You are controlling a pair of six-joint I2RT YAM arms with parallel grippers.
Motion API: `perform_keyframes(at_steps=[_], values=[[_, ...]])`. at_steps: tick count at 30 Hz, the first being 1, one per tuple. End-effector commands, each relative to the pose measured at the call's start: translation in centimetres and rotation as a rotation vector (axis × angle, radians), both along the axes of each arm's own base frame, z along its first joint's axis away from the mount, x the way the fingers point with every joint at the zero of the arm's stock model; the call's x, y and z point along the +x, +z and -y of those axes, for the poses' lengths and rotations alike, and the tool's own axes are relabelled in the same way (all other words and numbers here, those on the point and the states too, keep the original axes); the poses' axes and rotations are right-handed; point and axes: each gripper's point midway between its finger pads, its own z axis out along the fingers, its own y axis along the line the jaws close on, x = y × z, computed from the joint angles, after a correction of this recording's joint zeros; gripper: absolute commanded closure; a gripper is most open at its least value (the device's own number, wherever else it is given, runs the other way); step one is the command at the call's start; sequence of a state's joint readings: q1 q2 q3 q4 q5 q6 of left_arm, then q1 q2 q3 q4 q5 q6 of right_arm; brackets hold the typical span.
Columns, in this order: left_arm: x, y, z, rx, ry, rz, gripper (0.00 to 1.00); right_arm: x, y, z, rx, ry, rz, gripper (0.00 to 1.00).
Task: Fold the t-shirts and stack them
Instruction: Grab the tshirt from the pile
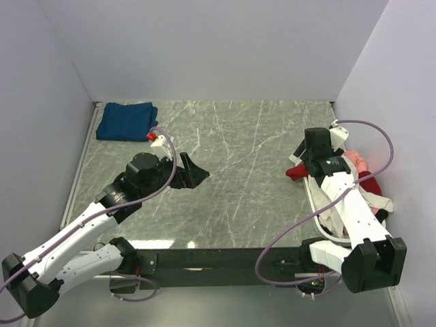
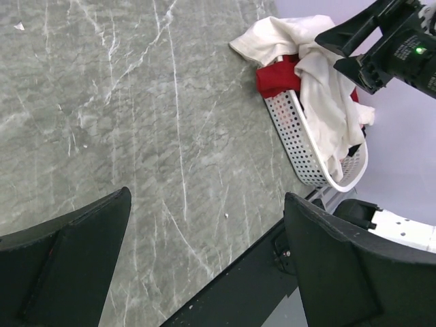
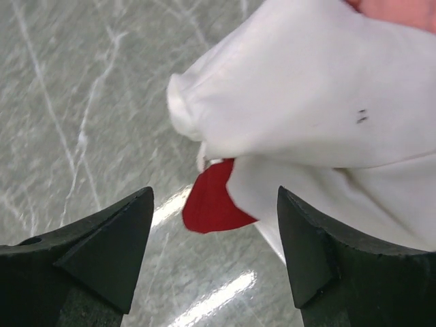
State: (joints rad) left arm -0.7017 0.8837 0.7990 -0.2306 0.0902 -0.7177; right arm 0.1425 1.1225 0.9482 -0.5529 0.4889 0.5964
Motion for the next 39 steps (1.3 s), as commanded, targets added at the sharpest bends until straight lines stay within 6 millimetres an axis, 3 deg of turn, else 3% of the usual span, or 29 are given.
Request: perform_keyframes(at_steps=[1, 8, 17, 20, 23, 24, 27, 28, 31, 35, 36, 38, 39], values=[[-0.7, 1.6, -0.1, -0.014, -0.024, 0.042, 0.00, -0.1, 1.8, 2.4, -0.049, -0.091, 0.026, 0.21], [-0.8, 1.6, -0.3, -0.007, -0.025, 0.047, 0.01, 0.1, 0.3, 4.8, -0.093, -0.168, -0.031, 0.21], [-0.6, 0.9, -0.1, 0.001, -0.028, 0.035, 0.01, 1.8, -0.4, 6.3, -0.101, -0.208, -0.026, 0.24], [-0.4, 0.9, 0.0, 0.001, -0.025, 0.031, 0.01, 2.2, -0.5, 6.3, -0.108, -0.203, -0.028, 0.37], [-0.3, 0.8, 0.2, 0.003, -0.024, 0.024, 0.01, 2.2, -0.4, 6.4, -0.118, -0.200, -0.025, 0.57], [-0.3, 0.7, 0.2, 0.001, -0.027, 0.023, 0.01, 2.1, -0.6, 6.4, -0.122, -0.192, -0.029, 0.73], [-0.2, 0.7, 0.2, 0.001, -0.017, 0.022, 0.01, 2.0, -0.4, 6.1, -0.115, -0.177, -0.029, 1.00], [-0.1, 0.7, 0.1, 0.002, -0.014, 0.023, 0.01, 1.9, -0.3, 6.0, -0.105, -0.169, -0.030, 1.00], [-0.1, 1.1, 0.1, -0.001, -0.010, 0.029, 0.01, 1.5, 1.6, 5.5, -0.084, -0.149, 0.014, 1.00], [0.1, 1.2, -0.2, 0.004, 0.006, 0.033, 0.01, 1.0, 6.1, 3.5, -0.012, -0.040, 0.115, 1.00], [0.1, 1.3, -0.2, 0.000, 0.008, 0.033, 0.01, 1.1, 8.1, 3.2, -0.004, -0.017, 0.154, 1.00], [0.2, 1.2, -0.2, -0.002, 0.013, 0.031, 0.01, 0.7, 9.9, 1.7, 0.040, 0.060, 0.180, 1.00], [0.2, 1.2, -0.2, -0.004, 0.017, 0.028, 0.01, 0.8, 12.1, 1.2, 0.053, 0.086, 0.229, 1.00]])
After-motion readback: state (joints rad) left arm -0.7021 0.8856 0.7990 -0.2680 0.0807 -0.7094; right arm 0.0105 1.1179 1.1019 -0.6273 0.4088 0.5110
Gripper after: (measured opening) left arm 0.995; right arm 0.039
